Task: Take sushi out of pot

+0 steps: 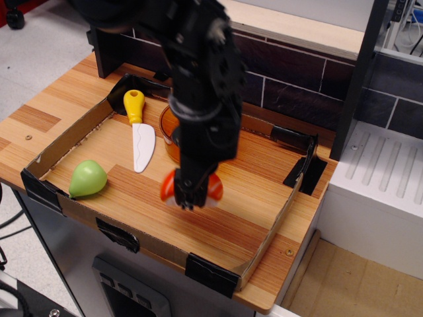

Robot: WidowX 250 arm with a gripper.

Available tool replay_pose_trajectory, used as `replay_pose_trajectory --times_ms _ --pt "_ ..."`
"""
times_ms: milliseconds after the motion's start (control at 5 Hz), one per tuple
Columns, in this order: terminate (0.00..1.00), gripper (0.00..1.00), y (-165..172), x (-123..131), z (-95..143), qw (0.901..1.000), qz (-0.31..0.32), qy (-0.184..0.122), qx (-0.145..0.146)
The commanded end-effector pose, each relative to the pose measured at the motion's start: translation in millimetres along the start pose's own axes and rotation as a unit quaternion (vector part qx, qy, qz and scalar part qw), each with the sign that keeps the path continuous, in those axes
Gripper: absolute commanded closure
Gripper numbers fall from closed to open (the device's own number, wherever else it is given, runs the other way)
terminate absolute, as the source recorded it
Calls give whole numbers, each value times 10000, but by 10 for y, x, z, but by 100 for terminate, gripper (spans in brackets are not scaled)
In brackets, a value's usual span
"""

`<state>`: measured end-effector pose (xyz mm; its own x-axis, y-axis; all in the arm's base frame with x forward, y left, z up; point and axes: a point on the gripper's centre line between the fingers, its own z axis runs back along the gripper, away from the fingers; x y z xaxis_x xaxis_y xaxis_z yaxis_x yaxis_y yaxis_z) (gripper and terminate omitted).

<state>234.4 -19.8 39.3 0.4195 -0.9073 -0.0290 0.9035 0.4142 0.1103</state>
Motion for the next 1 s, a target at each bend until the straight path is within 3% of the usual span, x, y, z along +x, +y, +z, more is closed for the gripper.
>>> replay_pose_trajectory --times_ms 0,200,600,800 --pt "0 100 -75 71 -128 10000 -45 63 -37" --pt "0 0 -65 27 -116 10000 -58 43 -20" --pt "0 0 143 -107 225 9994 286 -153 132" --pt "0 0 336 -233 544 9970 687 -339 52"
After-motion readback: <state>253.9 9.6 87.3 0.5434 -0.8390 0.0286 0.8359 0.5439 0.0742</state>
